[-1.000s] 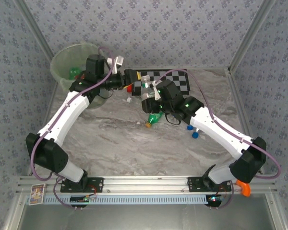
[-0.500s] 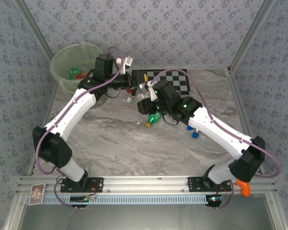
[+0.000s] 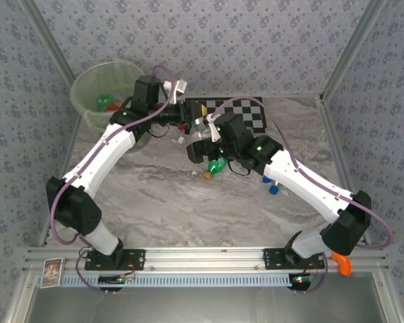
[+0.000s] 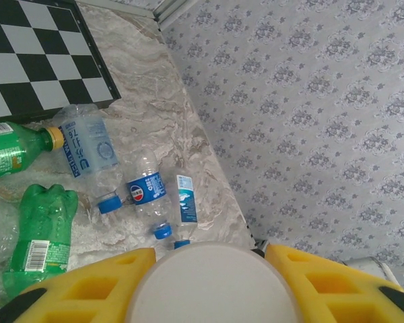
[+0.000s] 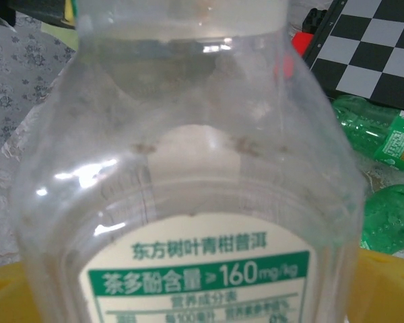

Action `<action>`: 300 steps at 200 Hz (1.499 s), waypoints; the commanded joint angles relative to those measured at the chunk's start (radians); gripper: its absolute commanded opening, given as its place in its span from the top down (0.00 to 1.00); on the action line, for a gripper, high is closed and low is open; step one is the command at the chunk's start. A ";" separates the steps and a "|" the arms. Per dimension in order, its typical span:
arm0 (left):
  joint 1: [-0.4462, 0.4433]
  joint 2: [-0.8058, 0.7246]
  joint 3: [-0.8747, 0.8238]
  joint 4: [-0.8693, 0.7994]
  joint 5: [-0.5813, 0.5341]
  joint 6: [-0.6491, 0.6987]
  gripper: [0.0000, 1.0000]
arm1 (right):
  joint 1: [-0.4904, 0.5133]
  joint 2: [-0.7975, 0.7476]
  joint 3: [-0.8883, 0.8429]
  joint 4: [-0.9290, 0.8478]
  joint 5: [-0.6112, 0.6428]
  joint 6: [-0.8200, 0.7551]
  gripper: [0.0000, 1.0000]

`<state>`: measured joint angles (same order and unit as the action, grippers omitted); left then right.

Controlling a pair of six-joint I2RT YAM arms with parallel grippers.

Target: Put the plastic bottles in the bin

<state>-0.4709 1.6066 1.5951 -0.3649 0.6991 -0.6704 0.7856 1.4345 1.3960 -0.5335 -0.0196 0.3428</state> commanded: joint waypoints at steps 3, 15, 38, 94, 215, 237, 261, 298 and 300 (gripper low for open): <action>0.018 -0.006 0.064 -0.026 -0.025 0.023 0.61 | -0.015 -0.019 0.020 0.005 0.023 0.004 0.00; 0.041 -0.010 0.068 -0.028 -0.030 0.020 0.60 | -0.022 -0.029 0.015 0.012 0.027 0.005 0.00; 0.097 -0.026 0.073 -0.029 -0.038 0.011 0.61 | -0.039 -0.052 0.005 0.029 0.030 0.010 0.00; 0.311 -0.060 0.138 -0.075 -0.077 0.002 0.63 | -0.087 -0.089 -0.026 0.069 0.027 0.012 0.00; 0.664 -0.048 0.244 -0.029 -0.381 -0.160 0.64 | -0.158 -0.077 -0.032 0.131 -0.014 -0.009 0.00; 0.672 -0.033 0.222 -0.008 -0.514 -0.218 0.65 | -0.164 -0.072 -0.032 0.142 -0.016 -0.015 0.00; 0.672 -0.015 0.161 0.080 -0.577 -0.347 0.65 | -0.169 -0.067 -0.032 0.146 -0.021 -0.015 0.00; 0.660 0.058 0.142 0.154 -0.603 -0.528 0.65 | -0.172 -0.063 -0.025 0.142 -0.021 -0.015 0.00; 0.658 0.063 0.145 0.154 -0.604 -0.534 0.65 | -0.174 -0.063 -0.024 0.142 -0.020 -0.015 0.00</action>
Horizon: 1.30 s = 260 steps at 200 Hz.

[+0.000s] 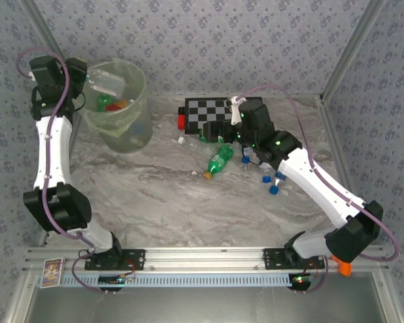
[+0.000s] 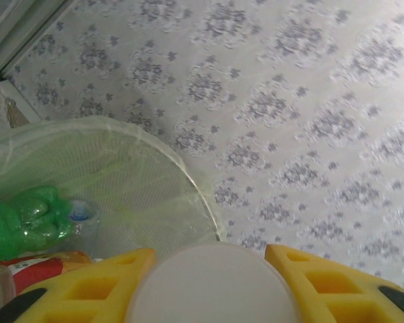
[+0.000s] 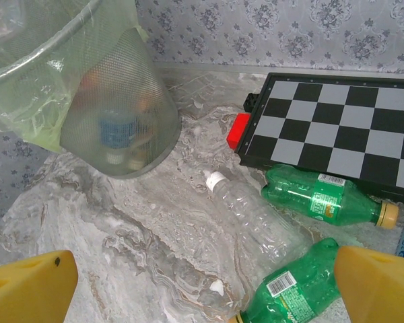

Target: Put the plastic bottles in the bin

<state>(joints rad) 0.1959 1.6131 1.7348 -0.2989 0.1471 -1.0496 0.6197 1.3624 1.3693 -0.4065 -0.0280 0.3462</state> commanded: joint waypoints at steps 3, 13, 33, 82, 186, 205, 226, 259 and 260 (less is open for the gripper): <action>-0.010 0.065 0.012 0.088 -0.053 -0.162 0.65 | -0.008 0.009 0.003 0.014 -0.011 -0.019 0.00; -0.014 0.093 0.036 0.082 -0.055 -0.175 0.65 | -0.008 0.007 0.003 0.010 -0.010 -0.017 0.00; -0.031 0.145 0.092 0.063 -0.060 -0.191 0.64 | -0.007 0.003 0.001 0.001 -0.003 -0.012 0.00; -0.044 0.245 0.306 -0.181 -0.093 -0.152 0.18 | -0.002 -0.034 -0.023 -0.008 0.034 0.001 0.00; -0.072 0.162 0.395 -0.347 -0.103 0.027 0.03 | -0.014 -0.015 -0.007 -0.098 0.120 0.060 0.00; -0.099 0.143 0.395 -0.356 -0.091 0.075 0.00 | -0.034 -0.011 -0.003 -0.127 0.152 0.095 0.00; -0.139 0.131 0.394 -0.363 -0.063 0.153 0.00 | -0.047 -0.017 -0.003 -0.172 0.195 0.131 0.00; -0.203 0.119 0.397 -0.408 -0.064 0.265 0.00 | -0.091 -0.036 -0.016 -0.300 0.257 0.216 0.00; -0.205 0.118 0.397 -0.409 -0.065 0.269 0.00 | -0.093 -0.037 -0.018 -0.302 0.257 0.218 0.00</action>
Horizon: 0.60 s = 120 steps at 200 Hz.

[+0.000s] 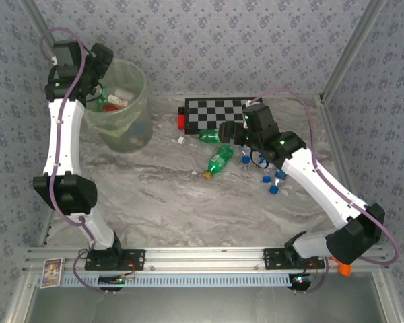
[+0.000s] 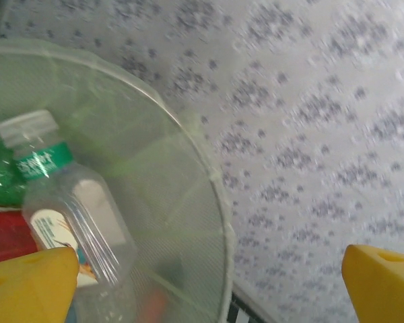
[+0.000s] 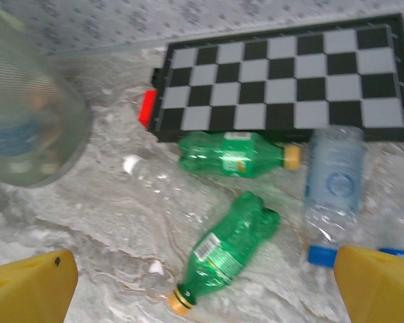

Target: Put the plastic bottles in the bin

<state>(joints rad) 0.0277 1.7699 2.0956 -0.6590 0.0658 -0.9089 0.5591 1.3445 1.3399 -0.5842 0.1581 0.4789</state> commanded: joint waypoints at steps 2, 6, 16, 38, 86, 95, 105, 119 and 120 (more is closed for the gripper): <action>-0.039 -0.039 0.037 -0.050 0.014 0.133 0.00 | -0.036 -0.023 0.007 -0.127 0.071 0.089 0.00; -0.049 -0.041 0.037 -0.052 0.010 0.150 0.00 | -0.042 -0.031 -0.003 -0.129 0.070 0.094 0.00; -0.072 -0.047 0.037 -0.058 -0.006 0.185 0.00 | -0.055 -0.052 -0.031 -0.123 0.070 0.108 0.00; -0.121 -0.051 0.043 -0.059 -0.039 0.259 0.00 | -0.090 -0.095 -0.092 -0.106 0.071 0.167 0.00; -0.193 -0.086 0.015 -0.071 0.015 0.332 0.00 | -0.144 -0.112 -0.129 -0.211 0.075 0.233 0.00; -0.213 -0.098 -0.001 -0.083 0.015 0.356 0.00 | -0.155 -0.110 -0.139 -0.215 0.032 0.231 0.00; -0.232 -0.109 -0.018 -0.095 0.027 0.371 0.00 | -0.160 -0.108 -0.183 -0.221 0.020 0.245 0.00; -0.257 -0.127 -0.050 -0.106 0.036 0.376 0.00 | -0.169 -0.105 -0.227 -0.218 -0.007 0.262 0.00; -0.259 -0.128 -0.050 -0.106 0.036 0.375 0.00 | -0.169 -0.104 -0.230 -0.217 -0.010 0.263 0.00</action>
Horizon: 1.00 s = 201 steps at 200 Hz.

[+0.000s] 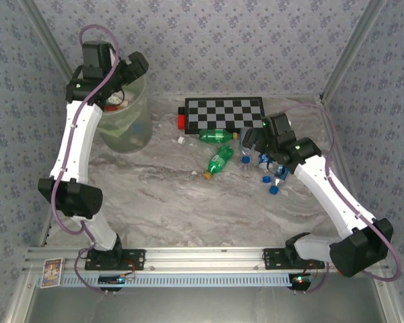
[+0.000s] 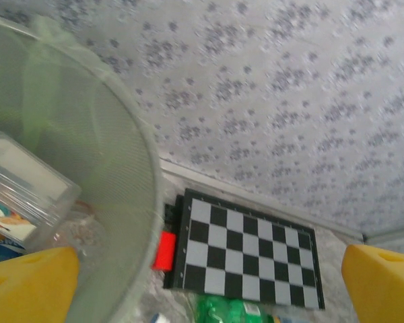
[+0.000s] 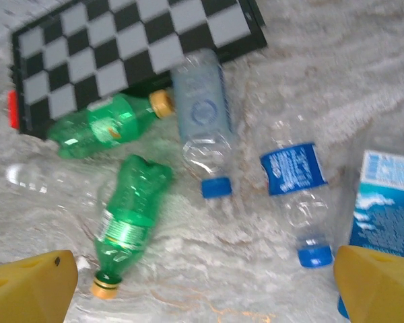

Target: Put the plastic bottles in the bin

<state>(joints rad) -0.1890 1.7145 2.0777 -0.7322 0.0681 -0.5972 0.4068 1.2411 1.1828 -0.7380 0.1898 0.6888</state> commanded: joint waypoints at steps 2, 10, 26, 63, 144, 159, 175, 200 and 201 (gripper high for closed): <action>-0.047 -0.076 -0.041 -0.032 0.033 0.065 0.00 | -0.019 0.000 -0.078 -0.063 -0.047 0.055 0.00; -0.065 -0.094 -0.074 -0.023 0.033 0.066 0.00 | -0.030 0.008 -0.096 -0.068 -0.068 0.070 0.02; -0.108 -0.142 -0.173 0.013 0.032 0.079 0.00 | -0.047 0.028 -0.127 -0.079 -0.101 0.077 0.05; -0.150 -0.255 -0.367 0.075 0.048 0.082 0.00 | -0.108 0.067 -0.179 -0.127 -0.109 0.075 0.16; -0.157 -0.336 -0.462 0.085 0.047 0.082 0.00 | -0.236 0.094 -0.358 -0.040 -0.178 0.023 0.34; -0.157 -0.339 -0.465 0.083 0.048 0.079 0.00 | -0.254 0.114 -0.375 -0.016 -0.189 0.012 0.36; -0.156 -0.343 -0.476 0.084 0.040 0.078 0.00 | -0.260 0.127 -0.392 0.017 -0.190 0.006 0.42; -0.156 -0.345 -0.480 0.083 0.032 0.074 0.00 | -0.261 0.152 -0.416 0.068 -0.166 0.001 0.44; -0.156 -0.345 -0.480 0.082 0.032 0.074 0.00 | -0.261 0.153 -0.417 0.068 -0.166 0.001 0.44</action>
<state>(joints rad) -0.3428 1.3949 1.5997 -0.6701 0.1040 -0.5385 0.1497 1.3693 0.7879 -0.7231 0.0105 0.7097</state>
